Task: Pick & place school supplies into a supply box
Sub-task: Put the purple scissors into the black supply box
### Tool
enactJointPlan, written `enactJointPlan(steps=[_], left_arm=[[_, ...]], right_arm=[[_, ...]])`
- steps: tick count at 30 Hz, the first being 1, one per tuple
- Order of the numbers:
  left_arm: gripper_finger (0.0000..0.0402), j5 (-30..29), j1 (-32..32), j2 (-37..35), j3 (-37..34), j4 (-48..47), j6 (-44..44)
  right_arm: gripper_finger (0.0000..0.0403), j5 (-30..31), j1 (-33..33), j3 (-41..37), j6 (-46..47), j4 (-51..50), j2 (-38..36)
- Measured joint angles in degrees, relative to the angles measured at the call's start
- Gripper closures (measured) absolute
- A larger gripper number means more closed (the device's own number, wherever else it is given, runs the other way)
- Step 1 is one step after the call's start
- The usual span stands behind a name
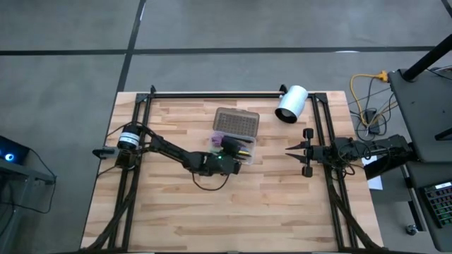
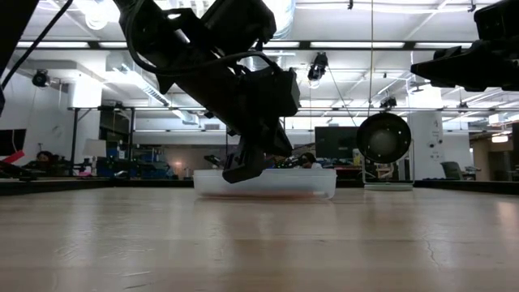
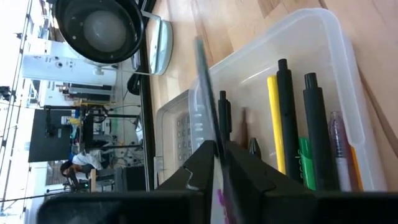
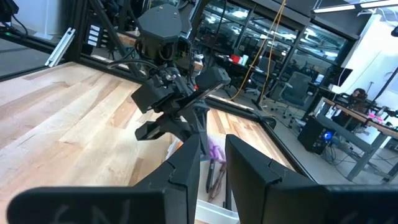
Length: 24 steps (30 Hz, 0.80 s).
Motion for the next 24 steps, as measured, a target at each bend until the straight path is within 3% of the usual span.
enactJointPlan(steps=[9,24], left_arm=[[0.0338,0.0,0.0,0.0,0.0,0.0,-0.1],[0.0335,2.0,-1.6,-0.1,1.0,-0.5,-0.1]], right_arm=[[0.0335,0.0,0.0,0.0,0.0,0.0,0.0],[0.0335,0.0,0.0,0.0,0.0,0.0,0.0]])
